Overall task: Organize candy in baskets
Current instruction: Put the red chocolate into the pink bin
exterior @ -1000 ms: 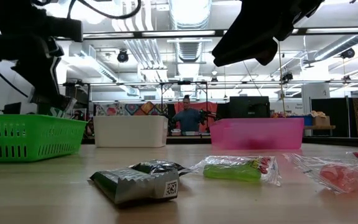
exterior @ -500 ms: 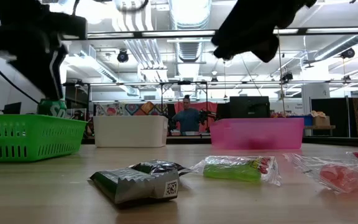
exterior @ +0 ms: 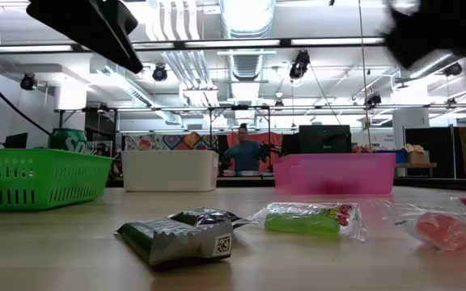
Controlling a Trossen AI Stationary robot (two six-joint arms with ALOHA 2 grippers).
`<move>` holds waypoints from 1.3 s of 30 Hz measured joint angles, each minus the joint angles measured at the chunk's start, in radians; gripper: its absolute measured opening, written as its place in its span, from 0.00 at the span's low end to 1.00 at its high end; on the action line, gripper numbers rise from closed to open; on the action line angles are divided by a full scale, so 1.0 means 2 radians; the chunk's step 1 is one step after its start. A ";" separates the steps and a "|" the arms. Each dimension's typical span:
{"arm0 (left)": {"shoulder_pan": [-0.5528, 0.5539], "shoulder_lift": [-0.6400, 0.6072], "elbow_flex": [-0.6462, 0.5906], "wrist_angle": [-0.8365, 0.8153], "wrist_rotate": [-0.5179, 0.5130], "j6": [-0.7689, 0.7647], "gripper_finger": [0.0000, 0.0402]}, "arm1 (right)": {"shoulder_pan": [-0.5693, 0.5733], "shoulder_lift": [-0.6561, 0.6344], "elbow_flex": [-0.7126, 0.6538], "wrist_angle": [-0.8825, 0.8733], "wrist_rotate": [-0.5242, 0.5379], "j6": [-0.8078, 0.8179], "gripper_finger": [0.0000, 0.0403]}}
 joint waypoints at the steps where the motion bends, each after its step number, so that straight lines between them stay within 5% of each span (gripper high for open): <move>1: 0.000 0.000 0.000 0.001 0.000 0.002 0.32 | 0.011 0.000 0.000 -0.043 -0.013 0.027 0.29; 6: 0.000 0.001 -0.001 0.001 -0.011 0.009 0.32 | 0.070 0.000 -0.001 -0.134 -0.019 0.128 0.29; 15: 0.001 0.001 -0.001 0.001 -0.052 0.032 0.32 | 0.154 0.000 -0.009 -0.099 -0.019 0.267 0.29; 24: 0.001 0.001 -0.001 0.002 -0.059 0.053 0.32 | 0.191 0.023 -0.009 -0.077 0.007 -0.035 0.29; 39: 0.001 0.002 -0.001 0.006 -0.058 0.055 0.32 | 0.181 0.115 -0.009 -0.076 0.007 -0.211 0.27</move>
